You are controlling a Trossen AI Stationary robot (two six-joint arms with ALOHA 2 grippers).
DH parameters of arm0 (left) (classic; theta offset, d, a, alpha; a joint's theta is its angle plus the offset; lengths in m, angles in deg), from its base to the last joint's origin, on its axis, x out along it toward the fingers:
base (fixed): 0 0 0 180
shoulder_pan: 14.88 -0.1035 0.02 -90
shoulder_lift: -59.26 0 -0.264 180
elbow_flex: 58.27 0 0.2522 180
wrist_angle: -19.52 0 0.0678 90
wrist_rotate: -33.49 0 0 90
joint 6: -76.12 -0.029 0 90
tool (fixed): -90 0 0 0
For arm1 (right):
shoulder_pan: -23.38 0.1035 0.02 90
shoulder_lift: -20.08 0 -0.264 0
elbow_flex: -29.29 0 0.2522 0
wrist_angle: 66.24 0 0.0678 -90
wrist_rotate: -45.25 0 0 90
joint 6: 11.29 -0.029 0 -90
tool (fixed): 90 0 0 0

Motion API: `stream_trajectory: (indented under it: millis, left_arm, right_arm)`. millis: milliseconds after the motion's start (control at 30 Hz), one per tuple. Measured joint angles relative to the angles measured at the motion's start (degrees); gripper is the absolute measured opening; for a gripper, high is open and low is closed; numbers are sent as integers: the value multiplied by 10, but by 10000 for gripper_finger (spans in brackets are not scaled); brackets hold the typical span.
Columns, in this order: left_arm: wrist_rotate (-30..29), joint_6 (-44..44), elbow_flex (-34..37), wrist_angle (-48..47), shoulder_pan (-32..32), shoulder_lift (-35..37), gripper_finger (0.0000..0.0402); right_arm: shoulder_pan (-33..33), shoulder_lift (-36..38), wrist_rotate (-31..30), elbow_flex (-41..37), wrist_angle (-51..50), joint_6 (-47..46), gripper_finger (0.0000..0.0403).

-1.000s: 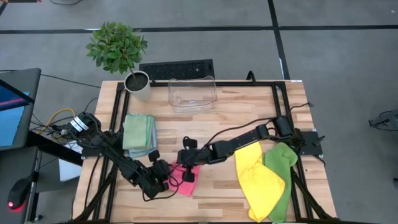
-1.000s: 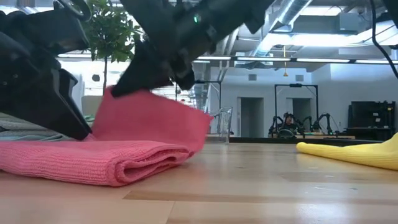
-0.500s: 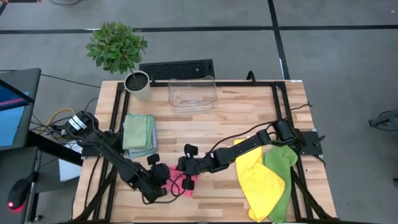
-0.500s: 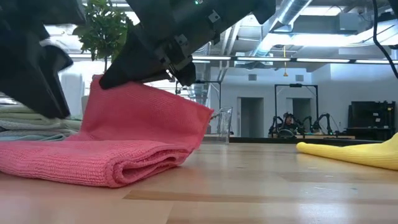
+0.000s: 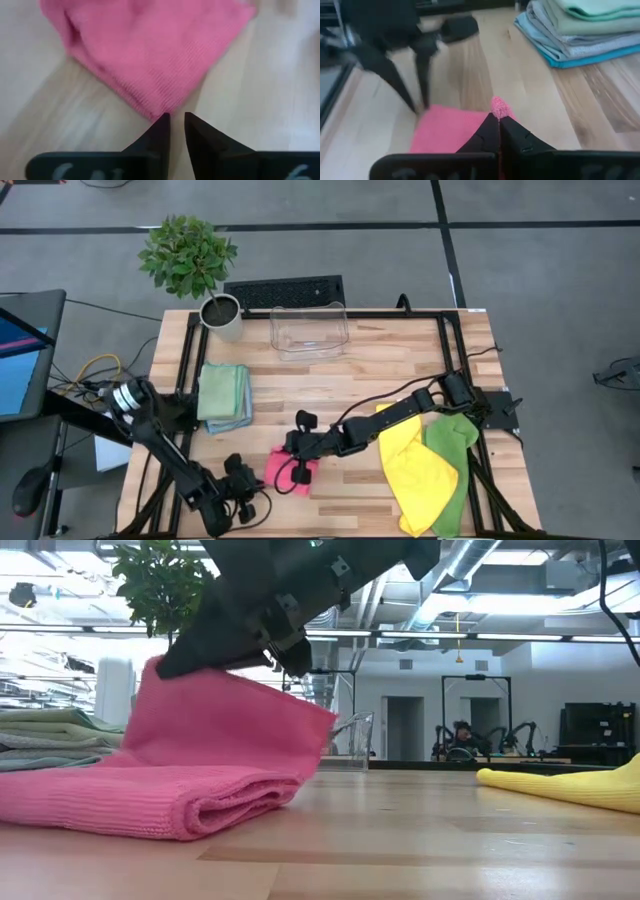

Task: Fold microfiber towels
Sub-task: Fold the pink microfiber cloth

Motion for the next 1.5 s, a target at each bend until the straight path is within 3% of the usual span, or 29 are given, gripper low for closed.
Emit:
stream_trajectory:
  millis: [167, 600, 967, 1500]
  left_arm:
    - [-33, 20, -8, 35, 0, -52, 25]
    - [-59, -3, -6, 107, -3, -58, 17]
    - [-71, -95, -6, 185, -29, -58, 17]
    - [-75, -117, -6, 191, -35, -57, 17]
  right_arm:
    - [1, 0, 1, 0, 10, -18, 23]
    - [20, 0, -5, 0, 38, -64, 22]
    - [33, -20, -16, -1, 63, -104, 24]
    - [53, -43, 1, 8, 77, -116, 40]
